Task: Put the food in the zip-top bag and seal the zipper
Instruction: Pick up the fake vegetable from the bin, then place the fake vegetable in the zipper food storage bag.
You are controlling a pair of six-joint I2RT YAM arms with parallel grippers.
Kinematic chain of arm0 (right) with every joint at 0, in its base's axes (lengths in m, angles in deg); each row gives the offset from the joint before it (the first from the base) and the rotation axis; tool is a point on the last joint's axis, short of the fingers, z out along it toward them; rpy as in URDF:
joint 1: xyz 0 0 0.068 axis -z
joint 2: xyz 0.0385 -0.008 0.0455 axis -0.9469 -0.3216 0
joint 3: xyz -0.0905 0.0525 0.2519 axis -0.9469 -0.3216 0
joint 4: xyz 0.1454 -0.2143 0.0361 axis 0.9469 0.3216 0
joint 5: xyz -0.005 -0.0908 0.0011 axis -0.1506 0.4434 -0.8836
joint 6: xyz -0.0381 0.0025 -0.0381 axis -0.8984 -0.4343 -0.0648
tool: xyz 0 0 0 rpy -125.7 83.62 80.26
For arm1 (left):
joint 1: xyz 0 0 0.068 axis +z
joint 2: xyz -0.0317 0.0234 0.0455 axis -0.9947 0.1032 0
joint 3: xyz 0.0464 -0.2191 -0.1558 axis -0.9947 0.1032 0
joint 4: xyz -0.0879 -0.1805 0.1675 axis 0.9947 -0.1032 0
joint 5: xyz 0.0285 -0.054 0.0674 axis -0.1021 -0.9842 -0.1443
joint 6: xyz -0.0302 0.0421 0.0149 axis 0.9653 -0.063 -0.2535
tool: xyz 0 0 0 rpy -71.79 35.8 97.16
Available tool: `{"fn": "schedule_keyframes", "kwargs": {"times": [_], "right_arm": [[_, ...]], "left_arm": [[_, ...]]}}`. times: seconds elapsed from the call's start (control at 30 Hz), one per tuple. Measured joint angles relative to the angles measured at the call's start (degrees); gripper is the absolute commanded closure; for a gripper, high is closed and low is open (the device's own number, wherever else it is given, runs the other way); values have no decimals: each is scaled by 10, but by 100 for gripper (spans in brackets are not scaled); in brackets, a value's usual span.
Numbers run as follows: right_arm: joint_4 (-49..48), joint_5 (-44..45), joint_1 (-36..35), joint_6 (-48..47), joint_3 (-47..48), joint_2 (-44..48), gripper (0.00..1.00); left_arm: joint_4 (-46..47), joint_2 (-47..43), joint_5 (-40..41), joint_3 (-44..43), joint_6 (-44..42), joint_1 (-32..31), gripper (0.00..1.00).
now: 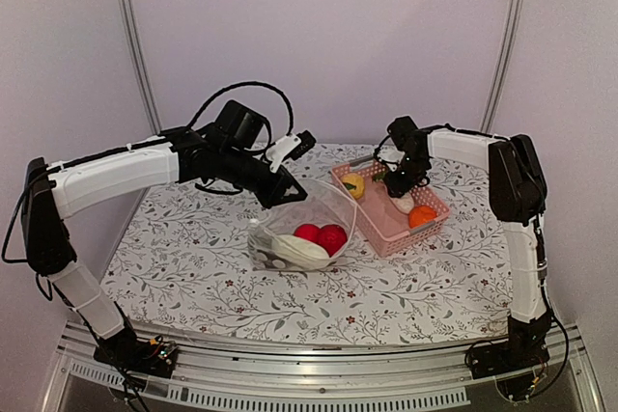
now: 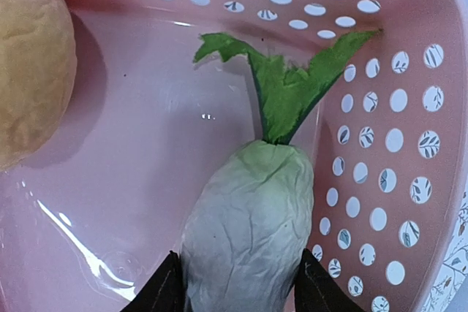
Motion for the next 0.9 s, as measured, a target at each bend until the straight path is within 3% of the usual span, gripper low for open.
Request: {"fn": "schedule_keyframes", "kwargs": {"times": [0.23,0.47,0.63,0.9], "right_arm": [[-4,-10,0,-1,-21,18,65],[5,-47,0,-7,-51,95,70],[7,-123,0,-24,-57,188,79],[0,-322,0,-76,-104,348,76]], "left_arm": [[0,0,0,0,0,0,100],[-1,3,0,0,-2,0,100],[-2,7,0,0,-2,0,100],[-2,7,3,0,-5,0,100]]}}
